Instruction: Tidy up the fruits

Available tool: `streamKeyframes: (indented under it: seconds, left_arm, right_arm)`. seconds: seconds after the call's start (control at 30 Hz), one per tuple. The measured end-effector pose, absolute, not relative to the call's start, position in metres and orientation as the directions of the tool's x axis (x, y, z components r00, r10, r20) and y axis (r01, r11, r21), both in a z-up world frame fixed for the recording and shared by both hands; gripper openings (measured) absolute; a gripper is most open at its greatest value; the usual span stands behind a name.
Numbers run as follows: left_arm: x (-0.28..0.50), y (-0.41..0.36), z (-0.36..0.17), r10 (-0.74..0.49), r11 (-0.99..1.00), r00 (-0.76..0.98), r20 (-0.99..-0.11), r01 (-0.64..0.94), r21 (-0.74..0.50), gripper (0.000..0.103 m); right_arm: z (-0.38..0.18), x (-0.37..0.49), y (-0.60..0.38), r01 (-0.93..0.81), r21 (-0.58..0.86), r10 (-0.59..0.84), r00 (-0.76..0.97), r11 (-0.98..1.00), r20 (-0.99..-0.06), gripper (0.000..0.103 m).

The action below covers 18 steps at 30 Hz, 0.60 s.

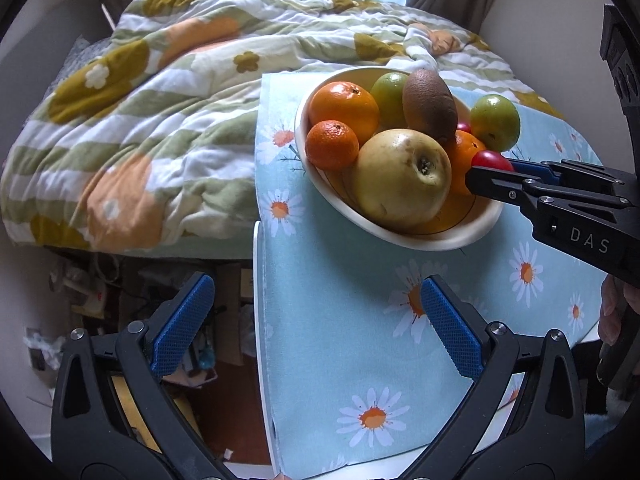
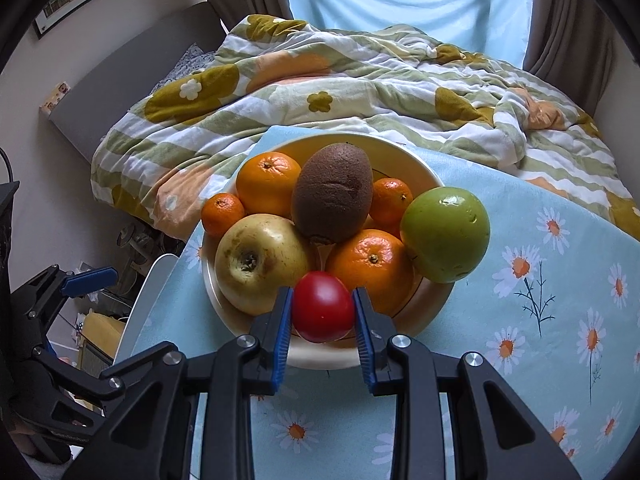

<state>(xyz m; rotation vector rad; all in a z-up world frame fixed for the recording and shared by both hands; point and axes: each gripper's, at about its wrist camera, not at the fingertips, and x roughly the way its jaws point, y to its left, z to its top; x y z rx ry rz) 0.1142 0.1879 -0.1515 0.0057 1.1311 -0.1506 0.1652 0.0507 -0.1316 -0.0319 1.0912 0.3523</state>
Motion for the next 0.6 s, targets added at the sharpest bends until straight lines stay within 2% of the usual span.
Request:
streamKeyframes:
  seconds: [0.13,0.17,0.2,0.23,0.27,0.3,0.37,0.6]
  left_arm:
    - [0.113,0.186,-0.153,-0.113,0.991,0.413,-0.904,0.114,-0.071,0.103]
    - [0.113,0.185,-0.153,-0.112,0.991,0.412,-0.904,0.111,-0.072,0.103]
    - [0.112,0.184,-0.153,-0.111,0.991,0.410,-0.905,0.110,-0.072,0.103]
    - [0.111,0.182,-0.153,-0.109,0.992,0.409,-0.906,0.109,-0.070,0.103]
    - [0.110,0.181,-0.154,-0.106,0.992,0.409,-0.907,0.109,-0.066,0.103]
    - [0.108,0.179,-0.154,-0.103,0.992,0.408,-0.907,0.109,-0.063,0.103]
    - [0.106,0.175,-0.154,-0.099,0.992,0.405,-0.909,0.109,-0.060,0.103]
    - [0.097,0.161,-0.139,-0.075,0.995,0.423,-0.903,0.095,-0.039,0.103]
  right_arm:
    - [-0.134,0.166,0.050,-0.288,0.170,0.279,0.395,0.942,-0.875,0.029]
    - [-0.133,0.166,0.050,-0.291,0.176,0.285,0.394,0.941,-0.874,0.040]
    - [-0.132,0.164,0.049,-0.292,0.185,0.294,0.396,0.938,-0.870,0.055]
    - [-0.130,0.162,0.048,-0.295,0.192,0.303,0.399,0.936,-0.865,0.063]
    - [-0.129,0.160,0.047,-0.299,0.191,0.306,0.406,0.935,-0.861,0.077]
    - [-0.127,0.158,0.046,-0.302,0.185,0.304,0.415,0.935,-0.858,0.087]
    - [-0.125,0.154,0.044,-0.304,0.176,0.300,0.431,0.936,-0.851,0.092]
    - [-0.110,0.146,0.028,-0.299,0.177,0.305,0.466,0.938,-0.830,0.092]
